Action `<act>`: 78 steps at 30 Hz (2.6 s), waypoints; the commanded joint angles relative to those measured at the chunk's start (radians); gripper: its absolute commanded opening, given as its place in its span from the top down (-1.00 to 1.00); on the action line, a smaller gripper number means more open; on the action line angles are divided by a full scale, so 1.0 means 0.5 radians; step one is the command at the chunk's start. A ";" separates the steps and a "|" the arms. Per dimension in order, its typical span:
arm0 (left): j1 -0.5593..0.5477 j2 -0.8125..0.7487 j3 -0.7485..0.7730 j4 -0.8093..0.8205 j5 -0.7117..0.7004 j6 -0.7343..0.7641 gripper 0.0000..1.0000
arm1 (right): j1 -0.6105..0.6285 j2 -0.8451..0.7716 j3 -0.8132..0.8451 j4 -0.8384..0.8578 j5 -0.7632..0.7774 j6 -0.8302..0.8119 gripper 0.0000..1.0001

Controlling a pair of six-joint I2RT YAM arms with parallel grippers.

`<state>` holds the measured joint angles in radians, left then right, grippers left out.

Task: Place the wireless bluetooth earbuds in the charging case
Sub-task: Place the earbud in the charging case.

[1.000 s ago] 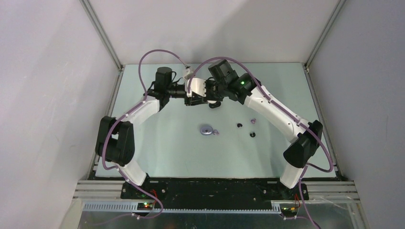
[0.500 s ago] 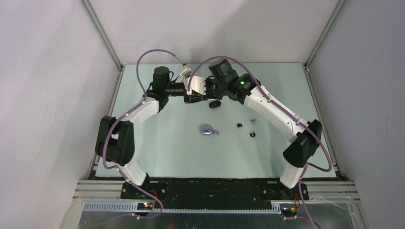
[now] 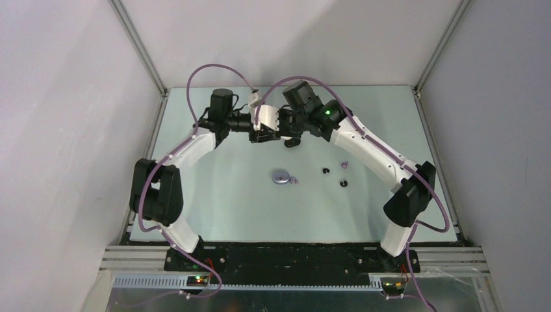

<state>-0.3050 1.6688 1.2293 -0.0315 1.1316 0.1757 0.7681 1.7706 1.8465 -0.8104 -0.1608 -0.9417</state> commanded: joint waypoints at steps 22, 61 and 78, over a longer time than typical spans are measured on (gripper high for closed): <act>-0.014 -0.066 -0.003 0.273 0.114 -0.107 0.99 | -0.069 0.060 0.084 -0.037 -0.247 0.309 1.00; -0.005 -0.022 0.070 0.094 0.151 0.046 1.00 | -0.124 -0.237 -0.137 0.218 -0.396 0.294 0.25; 0.016 -0.087 0.049 -0.138 0.266 0.547 1.00 | -0.404 -0.496 -0.364 0.326 -0.828 0.548 -0.40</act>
<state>-0.3008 1.6688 1.2198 -0.0101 1.2198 0.2760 0.5648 1.5398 1.6863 -0.6804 -0.5102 -0.6811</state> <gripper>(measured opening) 0.317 0.692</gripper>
